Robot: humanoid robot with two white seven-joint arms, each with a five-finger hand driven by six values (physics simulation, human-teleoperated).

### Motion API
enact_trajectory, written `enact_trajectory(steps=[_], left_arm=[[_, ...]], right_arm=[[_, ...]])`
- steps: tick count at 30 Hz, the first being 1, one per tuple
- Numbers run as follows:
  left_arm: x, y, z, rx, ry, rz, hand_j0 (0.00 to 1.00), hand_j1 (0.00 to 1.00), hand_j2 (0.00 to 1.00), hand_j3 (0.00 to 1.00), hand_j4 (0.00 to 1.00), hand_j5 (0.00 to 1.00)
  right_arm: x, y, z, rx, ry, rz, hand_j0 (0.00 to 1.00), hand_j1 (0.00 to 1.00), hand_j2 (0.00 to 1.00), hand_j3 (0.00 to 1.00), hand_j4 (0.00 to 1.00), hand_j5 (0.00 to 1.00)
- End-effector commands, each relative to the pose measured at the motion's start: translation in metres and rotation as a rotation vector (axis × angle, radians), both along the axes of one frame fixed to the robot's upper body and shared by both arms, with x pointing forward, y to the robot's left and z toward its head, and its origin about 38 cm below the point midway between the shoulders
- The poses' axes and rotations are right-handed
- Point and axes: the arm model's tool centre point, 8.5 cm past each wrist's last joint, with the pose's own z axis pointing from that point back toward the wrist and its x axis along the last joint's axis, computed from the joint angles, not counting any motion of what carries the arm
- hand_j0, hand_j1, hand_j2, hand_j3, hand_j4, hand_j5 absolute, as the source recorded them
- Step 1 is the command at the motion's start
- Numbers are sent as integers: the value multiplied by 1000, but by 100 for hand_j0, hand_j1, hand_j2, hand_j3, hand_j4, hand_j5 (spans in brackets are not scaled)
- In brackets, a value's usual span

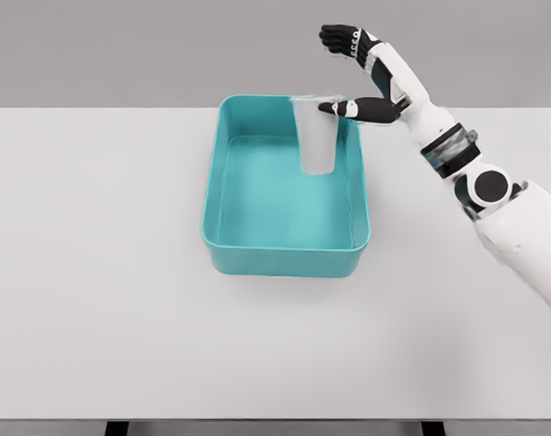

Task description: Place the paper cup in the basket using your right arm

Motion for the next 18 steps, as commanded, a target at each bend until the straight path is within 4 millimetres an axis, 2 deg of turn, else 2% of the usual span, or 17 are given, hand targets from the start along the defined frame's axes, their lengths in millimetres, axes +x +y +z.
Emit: enact_trajectory(steps=[1, 4, 8, 10, 11, 14, 15, 16, 17, 18], left_arm=[[0, 0, 0, 0, 0, 0, 100, 100, 100, 100, 100, 100], [0, 0, 0, 0, 0, 0, 100, 100, 100, 100, 100, 100], [0, 0, 0, 0, 0, 0, 100, 100, 100, 100, 100, 100], [0, 0, 0, 0, 0, 0, 100, 100, 100, 100, 100, 100], [0, 0, 0, 0, 0, 0, 100, 100, 100, 100, 100, 100], [0, 0, 0, 0, 0, 0, 100, 100, 100, 100, 100, 100], [0, 0, 0, 0, 0, 0, 100, 100, 100, 100, 100, 100], [0, 0, 0, 0, 0, 0, 100, 100, 100, 100, 100, 100], [0, 0, 0, 0, 0, 0, 100, 100, 100, 100, 100, 100], [0, 0, 0, 0, 0, 0, 100, 100, 100, 100, 100, 100]], right_arm=[[1, -1, 5, 9, -9, -3, 85, 85, 85, 85, 85, 85], [4, -4, 12, 5, -23, -8, 85, 85, 85, 85, 85, 85], [4, -5, 11, 2, -20, -12, 90, 90, 90, 90, 90, 90], [4, -13, 13, -33, -34, -22, 94, 94, 94, 94, 94, 94], [4, -28, 16, -104, -59, -41, 97, 97, 97, 97, 97, 97], [-16, -133, 28, -560, -155, -167, 100, 100, 100, 100, 100, 100], [-26, -173, 39, -724, -177, -214, 100, 100, 100, 100, 100, 100], [-37, -204, 55, -890, -212, -250, 100, 100, 100, 100, 100, 100], [-40, -218, 68, -997, -246, -269, 100, 100, 100, 100, 100, 100], [-39, -220, 80, -1051, -280, -274, 100, 100, 100, 100, 100, 100]])
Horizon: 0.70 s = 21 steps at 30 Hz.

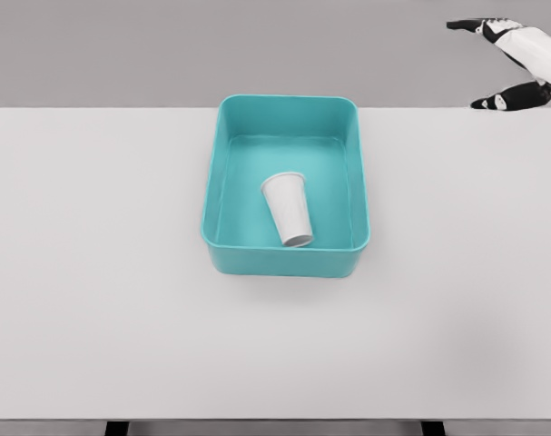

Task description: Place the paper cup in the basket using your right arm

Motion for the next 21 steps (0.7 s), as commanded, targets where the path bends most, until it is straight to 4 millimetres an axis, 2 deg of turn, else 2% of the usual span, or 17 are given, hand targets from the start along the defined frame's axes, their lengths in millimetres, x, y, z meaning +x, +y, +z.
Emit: enact_trajectory(steps=[1, 4, 5, 8, 9, 11, 13, 15, 16, 21], left_arm=[[0, 0, 0, 0, 0, 0, 100, 100, 100, 100, 100, 100], [0, 0, 0, 0, 0, 0, 100, 100, 100, 100, 100, 100], [0, 0, 0, 0, 0, 0, 100, 100, 100, 100, 100, 100], [0, 0, 0, 0, 0, 0, 100, 100, 100, 100, 100, 100], [0, 0, 0, 0, 0, 0, 100, 100, 100, 100, 100, 100], [0, 0, 0, 0, 0, 0, 100, 100, 100, 100, 100, 100], [0, 0, 0, 0, 0, 0, 100, 100, 100, 100, 100, 100], [0, 0, 0, 0, 0, 0, 100, 100, 100, 100, 100, 100], [0, 0, 0, 0, 0, 0, 100, 100, 100, 100, 100, 100], [0, 0, 0, 0, 0, 0, 100, 100, 100, 100, 100, 100]], right_arm=[[-17, -40, 7, -270, -19, -63, 100, 100, 100, 100, 100, 100], [-23, -17, -2, -349, -28, 15, 100, 100, 100, 100, 100, 100], [-27, -12, -16, -367, -6, 36, 100, 100, 100, 100, 100, 100], [-40, 4, -38, -363, 29, 97, 100, 100, 100, 100, 100, 100], [-42, 4, -42, -364, 38, 101, 100, 100, 100, 100, 100, 100], [-46, 13, -34, -365, 20, 130, 100, 100, 100, 100, 100, 100], [-57, -1, -23, -406, 14, 119, 100, 100, 100, 100, 100, 100], [-63, -12, -28, -431, 39, 105, 100, 100, 100, 100, 100, 100], [-66, -12, -37, -430, 59, 107, 100, 100, 100, 100, 100, 100], [-69, -13, -44, -442, 82, 115, 100, 100, 100, 100, 100, 100]])
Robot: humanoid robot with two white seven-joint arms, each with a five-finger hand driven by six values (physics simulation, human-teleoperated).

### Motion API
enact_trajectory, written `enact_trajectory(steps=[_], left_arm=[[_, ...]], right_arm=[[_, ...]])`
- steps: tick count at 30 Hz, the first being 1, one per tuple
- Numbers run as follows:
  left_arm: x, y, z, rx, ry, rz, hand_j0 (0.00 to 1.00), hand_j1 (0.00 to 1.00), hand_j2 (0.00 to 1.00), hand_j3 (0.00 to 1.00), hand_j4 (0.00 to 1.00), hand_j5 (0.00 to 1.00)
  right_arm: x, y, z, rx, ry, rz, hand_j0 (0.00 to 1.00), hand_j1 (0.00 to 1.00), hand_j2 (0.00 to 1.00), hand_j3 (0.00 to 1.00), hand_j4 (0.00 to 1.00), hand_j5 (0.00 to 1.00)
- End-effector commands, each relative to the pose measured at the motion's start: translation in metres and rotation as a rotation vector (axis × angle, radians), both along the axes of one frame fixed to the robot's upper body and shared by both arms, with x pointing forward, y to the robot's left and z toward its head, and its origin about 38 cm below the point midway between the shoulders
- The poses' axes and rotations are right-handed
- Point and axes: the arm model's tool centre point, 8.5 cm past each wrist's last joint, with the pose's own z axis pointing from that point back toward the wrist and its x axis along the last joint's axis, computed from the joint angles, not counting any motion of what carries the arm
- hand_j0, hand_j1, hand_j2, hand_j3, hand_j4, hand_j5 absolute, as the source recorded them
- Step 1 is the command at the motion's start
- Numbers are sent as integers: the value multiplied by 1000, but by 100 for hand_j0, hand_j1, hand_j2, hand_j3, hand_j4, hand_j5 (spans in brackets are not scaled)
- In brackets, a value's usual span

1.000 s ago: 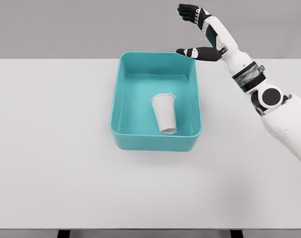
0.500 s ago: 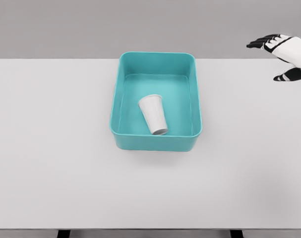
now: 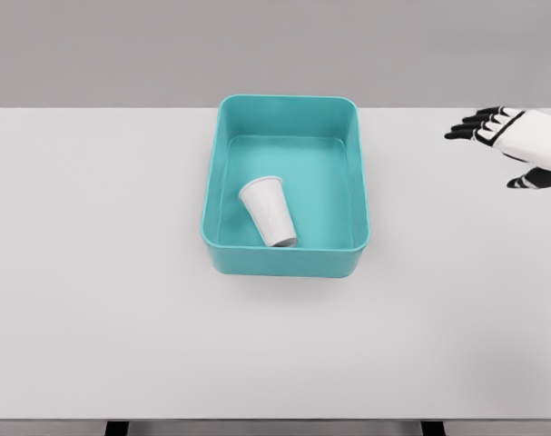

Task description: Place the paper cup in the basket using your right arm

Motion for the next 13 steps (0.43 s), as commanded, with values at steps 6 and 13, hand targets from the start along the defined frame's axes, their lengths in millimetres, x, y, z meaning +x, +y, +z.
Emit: enact_trajectory(steps=[6, 13], left_arm=[[0, 0, 0, 0, 0, 0, 100, 100, 100, 100, 100, 100], [-3, 0, 0, 0, 6, 2, 100, 100, 100, 100, 100, 100]], right_arm=[[-5, -6, -4, -16, 22, -8, 100, 100, 100, 100, 100, 100], [-8, -6, -15, -19, 47, -7, 100, 100, 100, 100, 100, 100]])
